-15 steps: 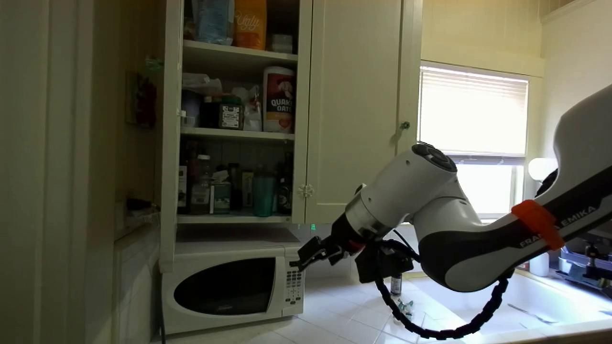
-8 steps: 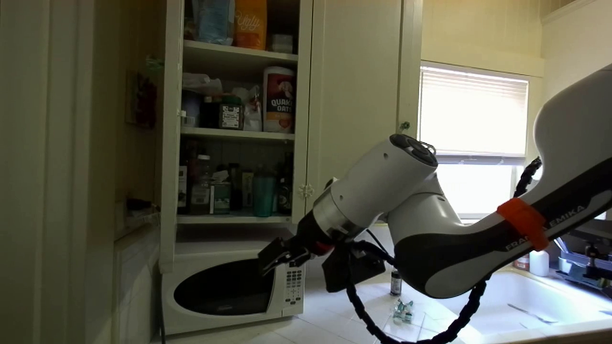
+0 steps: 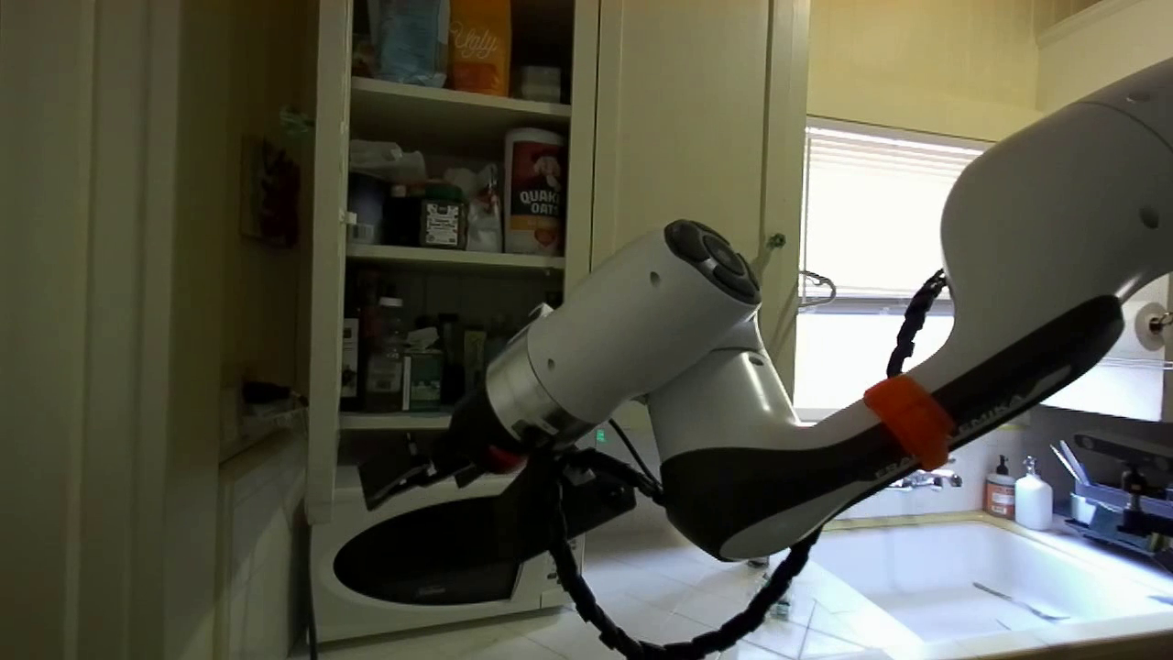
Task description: Put the blue cup in the open upper cabinet then close the cabinet.
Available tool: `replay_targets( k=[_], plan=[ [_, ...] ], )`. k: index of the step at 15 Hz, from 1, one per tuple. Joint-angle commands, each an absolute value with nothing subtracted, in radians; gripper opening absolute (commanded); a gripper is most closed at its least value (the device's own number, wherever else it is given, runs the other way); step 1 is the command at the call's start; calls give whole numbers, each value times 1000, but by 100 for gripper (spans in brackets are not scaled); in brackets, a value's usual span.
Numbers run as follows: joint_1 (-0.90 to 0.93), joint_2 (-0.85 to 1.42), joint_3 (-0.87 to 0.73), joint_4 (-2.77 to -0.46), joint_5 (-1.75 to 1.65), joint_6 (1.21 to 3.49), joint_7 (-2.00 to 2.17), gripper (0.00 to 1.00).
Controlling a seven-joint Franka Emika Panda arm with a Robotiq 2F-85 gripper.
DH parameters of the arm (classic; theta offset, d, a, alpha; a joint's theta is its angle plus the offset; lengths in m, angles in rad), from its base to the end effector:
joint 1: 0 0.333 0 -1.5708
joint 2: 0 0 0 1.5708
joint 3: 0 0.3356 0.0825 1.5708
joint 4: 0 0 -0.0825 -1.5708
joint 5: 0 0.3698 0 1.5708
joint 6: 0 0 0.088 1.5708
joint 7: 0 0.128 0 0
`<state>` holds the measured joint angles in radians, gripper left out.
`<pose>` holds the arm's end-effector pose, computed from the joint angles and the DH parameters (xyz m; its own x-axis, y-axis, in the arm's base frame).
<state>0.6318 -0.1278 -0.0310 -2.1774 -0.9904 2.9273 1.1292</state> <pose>0.4244 0.3496 0.5417 0.5256 0.1787 0.8318 0.3612 -0.9321 -0.0280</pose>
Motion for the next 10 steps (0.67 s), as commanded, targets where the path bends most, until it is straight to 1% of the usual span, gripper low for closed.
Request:
replay_targets(
  k=[1,6,10],
  plan=[
    [612,-33,-18,-2057,-1115,2958,1226,100],
    [629,44,-26,-1980,-1138,3020,1200,100],
    [633,109,-34,-1873,-1235,3028,1252,100]
  ],
)
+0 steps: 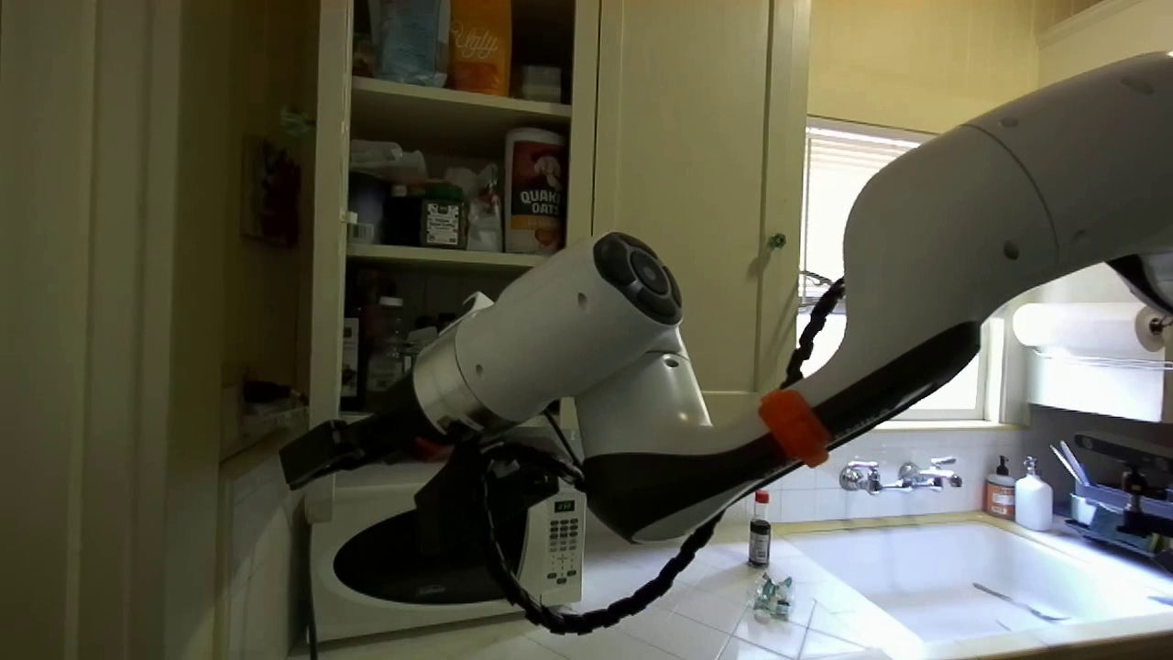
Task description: Put the blue cup in the open upper cabinet then close the cabinet.
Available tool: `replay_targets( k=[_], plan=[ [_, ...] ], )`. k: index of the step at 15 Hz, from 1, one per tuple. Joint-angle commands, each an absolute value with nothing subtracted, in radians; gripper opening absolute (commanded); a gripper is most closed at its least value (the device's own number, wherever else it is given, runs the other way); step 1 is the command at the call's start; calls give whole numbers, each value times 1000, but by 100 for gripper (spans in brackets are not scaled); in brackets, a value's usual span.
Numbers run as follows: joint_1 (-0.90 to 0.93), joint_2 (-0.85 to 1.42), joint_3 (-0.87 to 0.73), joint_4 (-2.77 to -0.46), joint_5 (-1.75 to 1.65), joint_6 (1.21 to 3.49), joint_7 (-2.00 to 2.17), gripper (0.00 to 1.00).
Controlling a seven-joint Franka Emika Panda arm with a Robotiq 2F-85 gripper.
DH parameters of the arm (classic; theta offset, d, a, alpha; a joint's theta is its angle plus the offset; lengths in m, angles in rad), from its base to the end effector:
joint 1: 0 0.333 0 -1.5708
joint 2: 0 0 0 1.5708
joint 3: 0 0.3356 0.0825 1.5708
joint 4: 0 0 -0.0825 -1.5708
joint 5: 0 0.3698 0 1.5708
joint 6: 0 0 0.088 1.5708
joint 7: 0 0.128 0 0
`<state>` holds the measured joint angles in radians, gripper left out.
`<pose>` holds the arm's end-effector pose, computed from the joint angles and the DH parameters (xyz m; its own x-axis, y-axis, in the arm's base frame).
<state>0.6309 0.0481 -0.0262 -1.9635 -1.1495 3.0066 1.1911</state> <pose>0.4619 0.3972 0.5477 0.4121 0.2318 0.8812 0.4573 -0.8891 0.0201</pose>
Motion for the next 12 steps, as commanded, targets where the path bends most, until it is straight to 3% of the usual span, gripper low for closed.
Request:
replay_targets(
  k=[1,6,12],
  plan=[
    [637,127,-36,-1838,-1265,3013,1272,100],
    [674,188,-46,-1693,-1462,2829,1488,100],
    [739,187,-29,-1710,-1592,2471,1742,100]
  ],
)
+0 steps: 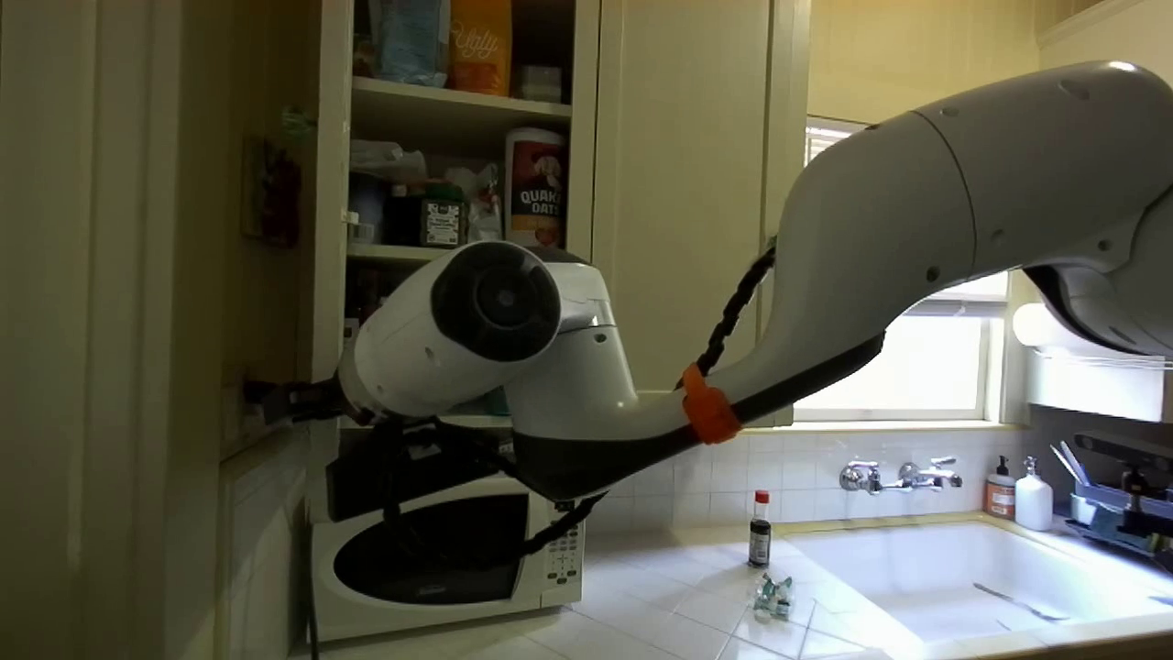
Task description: Put the blue cup in the open upper cabinet then close the cabinet.
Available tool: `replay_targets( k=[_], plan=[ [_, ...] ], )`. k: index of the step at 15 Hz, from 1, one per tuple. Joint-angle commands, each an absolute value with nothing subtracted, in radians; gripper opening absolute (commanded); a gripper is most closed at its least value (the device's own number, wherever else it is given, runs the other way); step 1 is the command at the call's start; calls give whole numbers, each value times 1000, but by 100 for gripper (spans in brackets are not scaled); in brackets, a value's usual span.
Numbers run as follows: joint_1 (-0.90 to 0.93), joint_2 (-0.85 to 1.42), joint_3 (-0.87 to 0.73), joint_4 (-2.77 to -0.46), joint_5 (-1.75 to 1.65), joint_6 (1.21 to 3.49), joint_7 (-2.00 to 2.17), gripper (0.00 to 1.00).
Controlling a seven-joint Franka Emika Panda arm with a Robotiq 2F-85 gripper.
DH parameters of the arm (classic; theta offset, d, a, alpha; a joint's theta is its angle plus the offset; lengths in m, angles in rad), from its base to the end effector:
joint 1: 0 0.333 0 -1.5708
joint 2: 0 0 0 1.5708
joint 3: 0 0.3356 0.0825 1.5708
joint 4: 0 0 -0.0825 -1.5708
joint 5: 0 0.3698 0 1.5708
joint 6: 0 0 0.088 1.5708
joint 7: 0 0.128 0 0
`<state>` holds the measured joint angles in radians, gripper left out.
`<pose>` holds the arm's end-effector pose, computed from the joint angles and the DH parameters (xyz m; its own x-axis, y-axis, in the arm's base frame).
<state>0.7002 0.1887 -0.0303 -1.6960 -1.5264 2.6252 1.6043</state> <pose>0.5148 0.4269 0.5642 0.2711 0.1282 0.9540 0.1531 -0.9842 0.0887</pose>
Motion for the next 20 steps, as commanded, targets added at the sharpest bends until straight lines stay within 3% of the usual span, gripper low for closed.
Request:
replay_targets(
  k=[1,7,10,20],
  plan=[
    [754,177,-25,-1727,-1607,2399,1787,100],
    [633,94,170,-1862,-1600,2027,1989,100],
    [545,49,202,-1905,-1574,1989,2038,100],
    [254,85,180,-1758,-1536,2315,1924,100]
  ],
)
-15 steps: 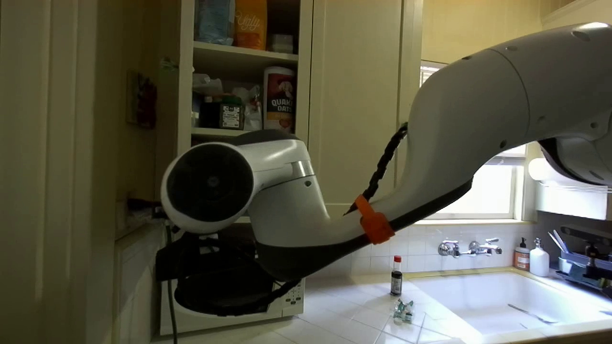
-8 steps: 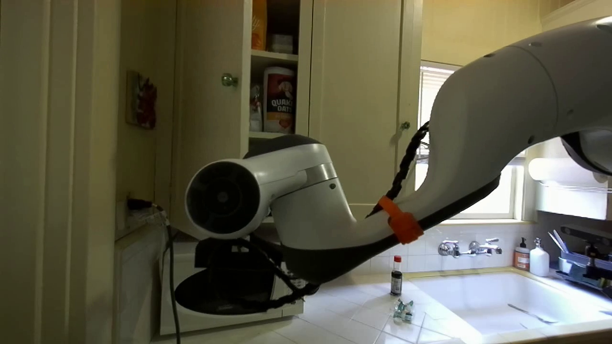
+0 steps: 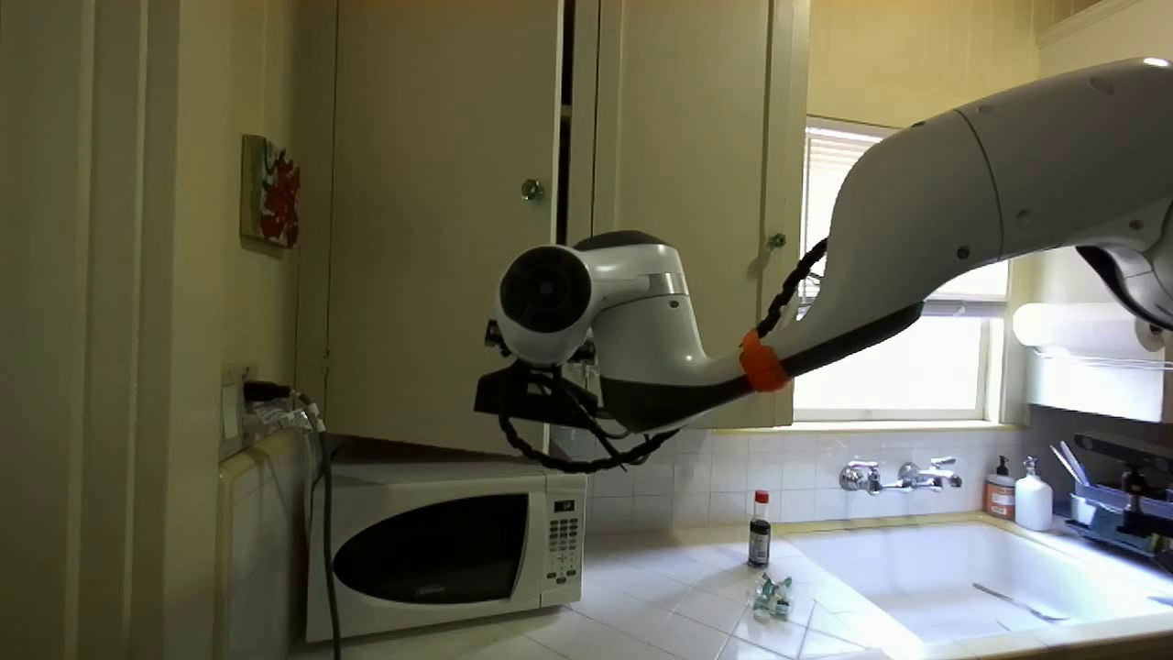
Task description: Put the blue cup in the open upper cabinet then close the cabinet.
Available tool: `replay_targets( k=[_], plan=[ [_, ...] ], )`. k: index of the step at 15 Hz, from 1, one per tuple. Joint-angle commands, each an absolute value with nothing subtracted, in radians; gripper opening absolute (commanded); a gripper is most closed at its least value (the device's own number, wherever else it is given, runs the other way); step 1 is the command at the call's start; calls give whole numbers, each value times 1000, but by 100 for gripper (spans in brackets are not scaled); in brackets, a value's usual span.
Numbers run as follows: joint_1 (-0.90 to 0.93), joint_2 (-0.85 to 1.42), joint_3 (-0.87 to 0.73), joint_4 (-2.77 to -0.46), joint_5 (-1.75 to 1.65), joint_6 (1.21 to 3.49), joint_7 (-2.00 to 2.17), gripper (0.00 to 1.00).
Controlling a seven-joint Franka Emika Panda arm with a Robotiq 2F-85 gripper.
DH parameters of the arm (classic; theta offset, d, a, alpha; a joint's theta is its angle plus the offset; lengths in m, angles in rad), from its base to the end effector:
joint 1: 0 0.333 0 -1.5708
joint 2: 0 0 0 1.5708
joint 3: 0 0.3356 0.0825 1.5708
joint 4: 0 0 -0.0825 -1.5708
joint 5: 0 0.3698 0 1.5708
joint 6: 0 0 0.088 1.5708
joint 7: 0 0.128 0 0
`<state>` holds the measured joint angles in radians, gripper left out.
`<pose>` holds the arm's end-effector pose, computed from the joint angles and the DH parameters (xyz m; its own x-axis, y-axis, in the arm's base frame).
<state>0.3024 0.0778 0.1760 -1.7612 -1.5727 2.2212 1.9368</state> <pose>0.5823 0.2427 0.6038 0.0799 -0.2156 0.9732 -0.4607 -0.8738 -0.1558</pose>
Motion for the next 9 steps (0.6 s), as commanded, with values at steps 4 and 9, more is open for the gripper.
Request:
replay_targets(
  k=[4,9],
  plan=[
    [191,91,159,-1780,-1475,2447,1874,100],
    [131,114,128,-1741,-1371,2670,1755,100]
  ],
)
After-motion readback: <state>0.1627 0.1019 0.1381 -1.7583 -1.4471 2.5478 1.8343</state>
